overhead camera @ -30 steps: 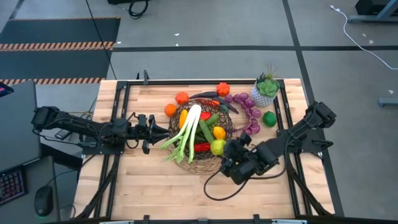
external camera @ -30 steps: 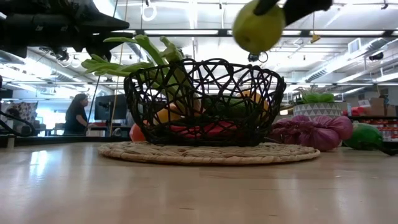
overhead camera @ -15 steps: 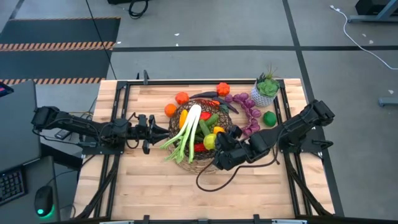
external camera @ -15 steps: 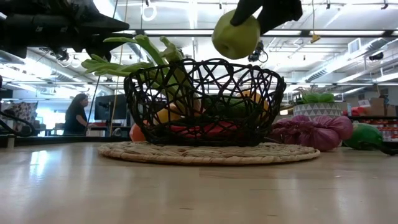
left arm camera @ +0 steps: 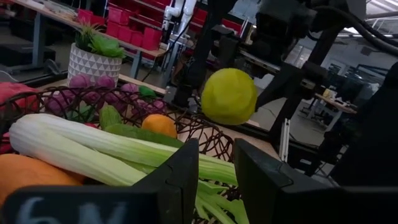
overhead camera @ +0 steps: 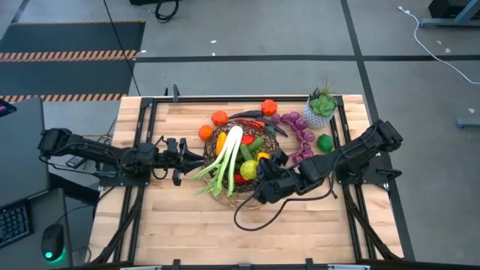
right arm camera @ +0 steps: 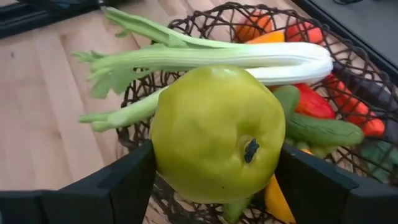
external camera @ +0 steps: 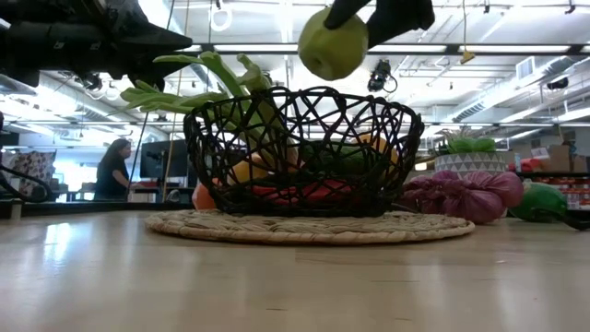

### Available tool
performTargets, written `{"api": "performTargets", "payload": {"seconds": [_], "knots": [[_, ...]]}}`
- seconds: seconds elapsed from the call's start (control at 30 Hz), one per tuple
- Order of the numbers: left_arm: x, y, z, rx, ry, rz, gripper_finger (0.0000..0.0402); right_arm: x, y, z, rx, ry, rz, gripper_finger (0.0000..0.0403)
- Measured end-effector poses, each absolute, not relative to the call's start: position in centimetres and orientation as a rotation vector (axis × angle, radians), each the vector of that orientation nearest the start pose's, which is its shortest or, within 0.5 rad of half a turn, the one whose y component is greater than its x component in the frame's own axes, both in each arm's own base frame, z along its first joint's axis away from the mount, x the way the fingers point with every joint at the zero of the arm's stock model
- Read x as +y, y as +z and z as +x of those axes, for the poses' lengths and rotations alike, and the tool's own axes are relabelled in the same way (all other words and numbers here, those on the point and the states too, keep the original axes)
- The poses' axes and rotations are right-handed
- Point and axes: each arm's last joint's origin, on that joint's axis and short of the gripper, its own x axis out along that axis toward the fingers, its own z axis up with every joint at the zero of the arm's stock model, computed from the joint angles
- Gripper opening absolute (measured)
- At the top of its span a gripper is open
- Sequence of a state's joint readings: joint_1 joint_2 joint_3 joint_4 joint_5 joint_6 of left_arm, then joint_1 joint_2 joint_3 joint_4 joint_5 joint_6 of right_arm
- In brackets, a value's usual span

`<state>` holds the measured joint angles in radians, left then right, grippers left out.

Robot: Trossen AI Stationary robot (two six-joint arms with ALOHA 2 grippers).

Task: Build produce basket
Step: Put the green guava into the black basket, then put the green lime into the black basket

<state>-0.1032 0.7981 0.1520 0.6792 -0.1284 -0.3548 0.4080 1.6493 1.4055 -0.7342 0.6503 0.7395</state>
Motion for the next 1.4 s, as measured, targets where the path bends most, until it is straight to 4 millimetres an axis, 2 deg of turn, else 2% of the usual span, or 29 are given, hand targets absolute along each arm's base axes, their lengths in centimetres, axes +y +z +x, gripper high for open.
{"api": "performTargets", "payload": {"seconds": [0.33, 0.47, 0.6, 0.87, 0.93, 1.07, 1.2, 1.4], "knots": [[-1.3, 19.6, 16.3, -0.039, 0.016, -0.379, 0.0107, 11.7, 28.6, 32.6, 0.731, -0.504, 0.188, 0.0375], [-1.3, 19.6, 16.3, -0.036, 0.017, -0.384, 0.0107, 11.2, 28.7, 32.1, 0.765, -0.529, 0.152, 0.0387], [-1.3, 19.6, 16.3, -0.034, 0.017, -0.384, 0.0107, 9.8, 30.1, 30.0, 0.784, -0.617, 0.164, 0.0387], [-1.3, 19.6, 16.3, -0.032, 0.017, -0.394, 0.0107, 6.9, 32.1, 23.3, 0.926, -0.954, 0.228, 0.0376], [-1.3, 19.6, 16.3, -0.032, 0.017, -0.404, 0.0107, 6.4, 32.2, 22.2, 0.939, -1.028, 0.239, 0.0373], [-1.5, 19.3, 16.3, -0.008, 0.013, -0.435, 0.0107, 5.1, 30.9, 20.9, 0.966, -1.03, 0.299, 0.0364], [-2.0, 19.1, 16.3, 0.02, -0.013, -0.458, 0.0107, 3.8, 28.2, 19.4, 1.098, -1.107, 0.296, 0.0355], [-2.7, 19.0, 16.2, 0.04, -0.042, -0.463, 0.0107, 1.3, 25.7, 17.4, 1.194, -1.214, 0.341, 0.035]]}}
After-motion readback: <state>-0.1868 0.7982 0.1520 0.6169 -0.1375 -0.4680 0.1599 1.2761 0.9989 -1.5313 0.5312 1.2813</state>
